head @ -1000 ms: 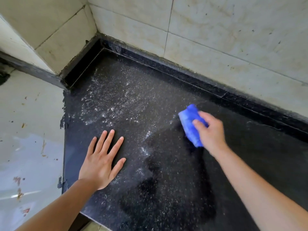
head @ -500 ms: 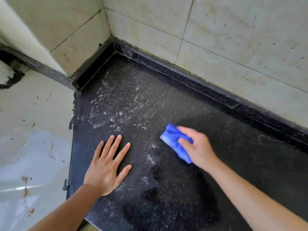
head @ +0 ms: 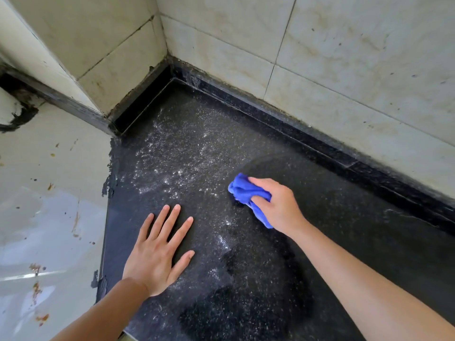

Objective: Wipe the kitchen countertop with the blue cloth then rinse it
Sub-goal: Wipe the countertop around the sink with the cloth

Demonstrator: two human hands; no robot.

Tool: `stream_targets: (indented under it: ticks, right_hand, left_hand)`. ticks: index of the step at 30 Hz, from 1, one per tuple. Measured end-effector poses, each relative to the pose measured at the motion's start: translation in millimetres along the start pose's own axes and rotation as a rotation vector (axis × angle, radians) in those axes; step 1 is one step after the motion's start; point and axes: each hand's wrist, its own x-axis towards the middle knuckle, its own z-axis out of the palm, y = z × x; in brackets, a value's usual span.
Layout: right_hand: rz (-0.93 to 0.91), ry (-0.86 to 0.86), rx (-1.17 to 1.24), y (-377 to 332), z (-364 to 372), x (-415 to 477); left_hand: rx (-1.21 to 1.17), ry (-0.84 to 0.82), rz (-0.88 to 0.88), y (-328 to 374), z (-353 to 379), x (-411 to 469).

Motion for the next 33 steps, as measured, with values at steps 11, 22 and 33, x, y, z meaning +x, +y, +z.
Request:
stream_targets:
  ticks: [11,22,33]
  right_hand:
    - [0.934,0.921,0.223,32.3,-52.7,91.2]
    - [0.809,0.657,-0.079,-16.6,8.1,137.9]
    - [0.224,0.027,-0.198,-41.2,9.9,151.4]
  left_hand:
    - [-0.019,0.008,0.008,-1.5,1.9,2.1]
    - [-0.026,0.03,0.012,-1.8,4.9,1.2]
    - [-0.008,0.043,0.008,0.2,2.9,1.5]
